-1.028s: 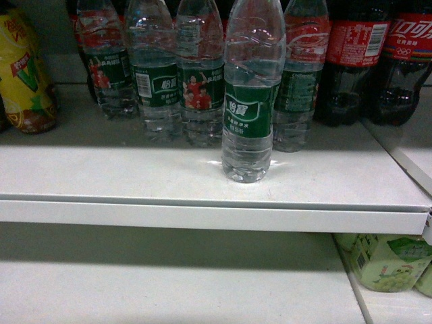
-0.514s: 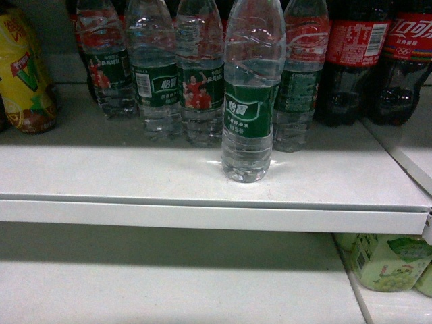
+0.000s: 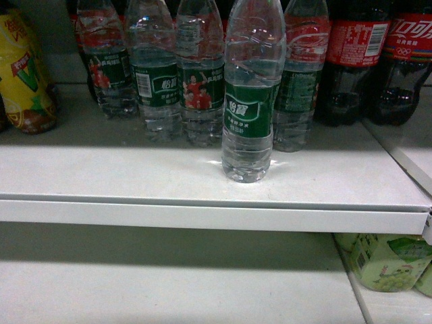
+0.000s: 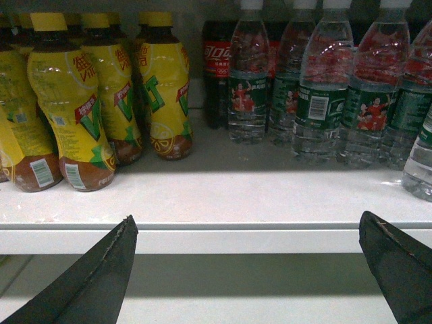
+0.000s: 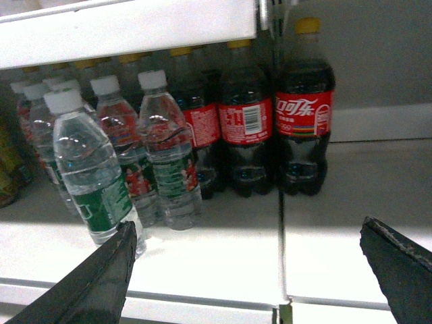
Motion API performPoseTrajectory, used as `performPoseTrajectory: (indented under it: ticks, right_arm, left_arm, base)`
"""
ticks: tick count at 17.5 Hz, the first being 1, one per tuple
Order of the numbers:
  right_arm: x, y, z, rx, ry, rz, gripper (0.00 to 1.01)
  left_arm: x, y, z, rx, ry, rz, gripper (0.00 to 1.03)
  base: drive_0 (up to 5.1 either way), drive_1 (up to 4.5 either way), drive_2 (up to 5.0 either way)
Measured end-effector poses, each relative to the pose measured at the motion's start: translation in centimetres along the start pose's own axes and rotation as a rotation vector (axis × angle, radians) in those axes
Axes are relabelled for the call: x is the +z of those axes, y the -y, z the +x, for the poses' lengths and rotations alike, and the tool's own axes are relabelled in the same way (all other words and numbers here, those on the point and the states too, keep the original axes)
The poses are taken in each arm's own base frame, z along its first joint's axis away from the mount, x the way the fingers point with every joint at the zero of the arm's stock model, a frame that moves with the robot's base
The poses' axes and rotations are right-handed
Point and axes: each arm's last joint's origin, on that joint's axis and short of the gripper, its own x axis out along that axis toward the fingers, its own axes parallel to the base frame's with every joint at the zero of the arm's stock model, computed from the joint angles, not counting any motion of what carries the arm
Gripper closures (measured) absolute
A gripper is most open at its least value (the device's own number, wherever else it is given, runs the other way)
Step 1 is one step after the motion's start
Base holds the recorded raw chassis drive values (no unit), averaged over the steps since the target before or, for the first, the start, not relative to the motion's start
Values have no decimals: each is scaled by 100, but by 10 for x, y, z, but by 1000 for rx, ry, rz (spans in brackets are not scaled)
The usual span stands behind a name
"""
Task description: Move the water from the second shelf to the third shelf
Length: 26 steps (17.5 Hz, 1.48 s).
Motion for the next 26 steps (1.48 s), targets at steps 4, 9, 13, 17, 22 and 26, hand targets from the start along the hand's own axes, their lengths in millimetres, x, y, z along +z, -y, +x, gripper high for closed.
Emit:
performPoseTrajectory:
  ticks: [4,9,13,17,22,26]
  right_arm:
    - [-18,-24,24,95,-55,-15,3]
    - [-46,-57,62,180,-140,-21,3]
    - [-58,-77,80,222,-197,-29,3]
    - [-62,-97,95,261,-231,-16,3]
    - [-63,-107,114,243,-249,24,3]
    - [-63,-113,126,229,-249,42,3]
  left_arm:
    - [0,0,0,0,0,0,5]
    - [0,0,0,0,0,0,5]
    - [0,0,0,0,0,0,5]
    - [0,0,0,0,0,0,5]
    - [0,0,0,0,0,0,5]
    - [0,0,0,0,0,0,5]
  base:
    - [0,0,0]
    - [0,0,0]
    - [0,0,0]
    - [0,0,0]
    - [0,0,0]
    - [0,0,0]
